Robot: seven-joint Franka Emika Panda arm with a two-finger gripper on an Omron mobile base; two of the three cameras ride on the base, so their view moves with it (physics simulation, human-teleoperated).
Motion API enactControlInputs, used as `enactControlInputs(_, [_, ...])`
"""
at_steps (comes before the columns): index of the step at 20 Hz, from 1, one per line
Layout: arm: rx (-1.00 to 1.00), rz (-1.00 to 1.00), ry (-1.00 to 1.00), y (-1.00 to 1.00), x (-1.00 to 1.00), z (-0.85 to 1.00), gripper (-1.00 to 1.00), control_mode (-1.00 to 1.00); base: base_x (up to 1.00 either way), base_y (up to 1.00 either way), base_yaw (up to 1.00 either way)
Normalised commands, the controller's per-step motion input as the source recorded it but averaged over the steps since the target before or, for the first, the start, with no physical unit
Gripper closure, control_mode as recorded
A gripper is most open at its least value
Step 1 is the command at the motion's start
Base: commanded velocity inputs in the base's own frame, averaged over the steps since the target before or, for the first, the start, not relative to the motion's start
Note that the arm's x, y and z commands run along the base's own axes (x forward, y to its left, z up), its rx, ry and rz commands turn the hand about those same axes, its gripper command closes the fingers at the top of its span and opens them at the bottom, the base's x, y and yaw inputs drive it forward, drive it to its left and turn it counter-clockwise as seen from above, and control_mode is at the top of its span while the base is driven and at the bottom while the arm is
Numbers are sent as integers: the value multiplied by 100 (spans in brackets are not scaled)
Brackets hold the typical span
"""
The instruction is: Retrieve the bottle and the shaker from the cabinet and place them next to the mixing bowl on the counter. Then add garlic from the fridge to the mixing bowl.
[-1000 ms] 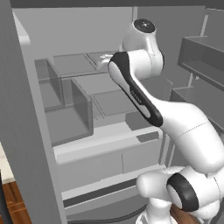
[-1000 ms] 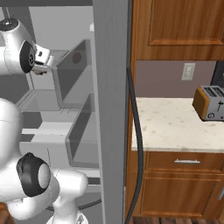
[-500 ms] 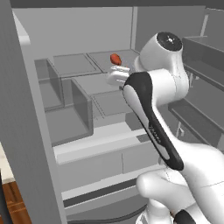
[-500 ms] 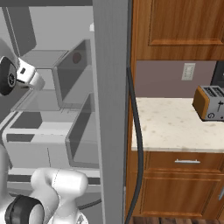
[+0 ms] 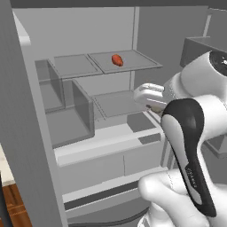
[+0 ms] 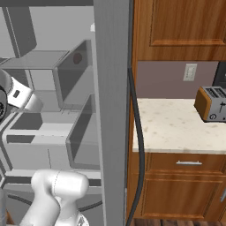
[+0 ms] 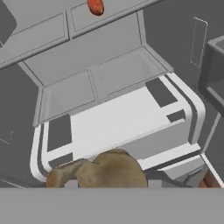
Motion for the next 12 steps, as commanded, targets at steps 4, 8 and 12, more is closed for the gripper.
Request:
enactControlInputs(4, [0, 0, 0, -26, -70, 0, 100, -100, 0, 0, 0])
enactControlInputs(8, [-1, 4, 0, -4, -47, 0, 100, -100, 0, 0, 0])
enactControlInputs(12, [0, 4, 0, 0, -9, 0, 100, -100, 0, 0, 0])
